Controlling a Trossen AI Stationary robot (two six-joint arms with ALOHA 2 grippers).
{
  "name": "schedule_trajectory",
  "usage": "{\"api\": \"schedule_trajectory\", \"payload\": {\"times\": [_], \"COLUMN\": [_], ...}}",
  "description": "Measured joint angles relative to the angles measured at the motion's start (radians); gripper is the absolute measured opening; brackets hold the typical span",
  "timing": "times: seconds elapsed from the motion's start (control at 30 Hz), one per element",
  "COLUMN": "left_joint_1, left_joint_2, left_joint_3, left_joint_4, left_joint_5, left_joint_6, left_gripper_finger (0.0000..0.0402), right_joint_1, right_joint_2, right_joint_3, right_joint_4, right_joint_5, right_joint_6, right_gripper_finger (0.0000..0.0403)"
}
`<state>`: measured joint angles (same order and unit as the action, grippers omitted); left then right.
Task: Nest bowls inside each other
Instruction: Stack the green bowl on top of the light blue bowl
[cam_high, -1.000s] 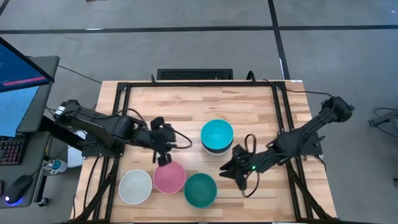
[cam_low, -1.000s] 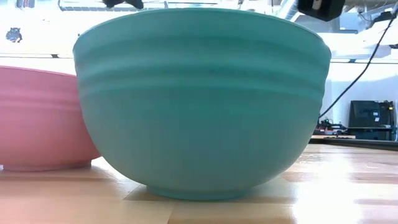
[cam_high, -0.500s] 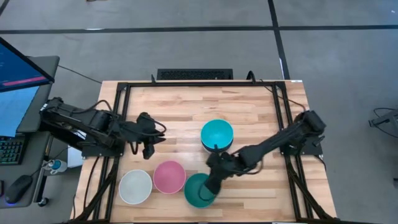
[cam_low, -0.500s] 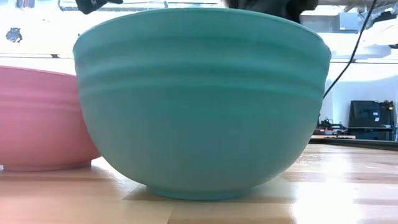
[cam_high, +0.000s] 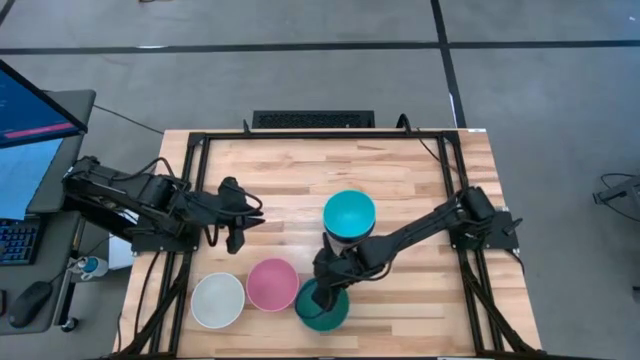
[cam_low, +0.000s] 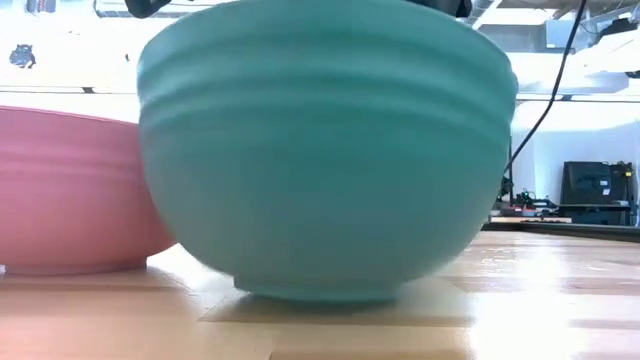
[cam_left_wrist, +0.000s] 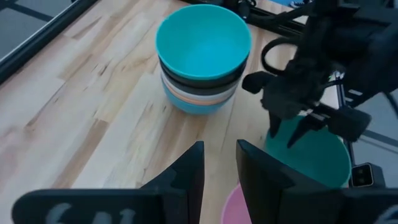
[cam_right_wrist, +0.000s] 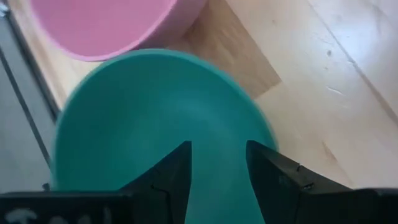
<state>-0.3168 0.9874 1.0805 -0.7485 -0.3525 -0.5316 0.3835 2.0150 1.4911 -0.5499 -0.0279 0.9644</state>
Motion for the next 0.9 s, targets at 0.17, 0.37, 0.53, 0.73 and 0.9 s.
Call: {"api": "schedule_trajectory", "payload": {"times": [0.17, 0.37, 0.53, 0.73, 0.9], "left_joint_1": [0.0, 0.0, 0.0, 0.0, 0.0], "left_joint_2": [0.0, 0.0, 0.0, 0.0, 0.0], "left_joint_3": [0.0, 0.0, 0.0, 0.0, 0.0], "left_joint_4": [-0.001, 0.0, 0.0, 0.0, 0.0], "left_joint_5": [0.001, 0.002, 0.004, 0.004, 0.004], "left_joint_6": [0.001, 0.023, 0.023, 0.023, 0.023], "left_gripper_finger": [0.0084, 0.0084, 0.0084, 0.0084, 0.0084], "right_joint_1": [0.0, 0.0, 0.0, 0.0, -0.013], "right_joint_2": [0.003, -0.046, -0.048, -0.048, -0.048], "right_joint_3": [0.002, 0.001, 0.001, 0.001, 0.012], "right_joint_4": [0.009, -0.004, -0.013, -0.11, -0.129], "right_joint_5": [-0.008, 0.008, 0.029, 0.029, 0.025], "right_joint_6": [0.024, 0.033, 0.031, -0.005, -0.015], "right_gripper_finger": [0.0175, 0.0175, 0.0175, 0.0175, 0.0175]}}
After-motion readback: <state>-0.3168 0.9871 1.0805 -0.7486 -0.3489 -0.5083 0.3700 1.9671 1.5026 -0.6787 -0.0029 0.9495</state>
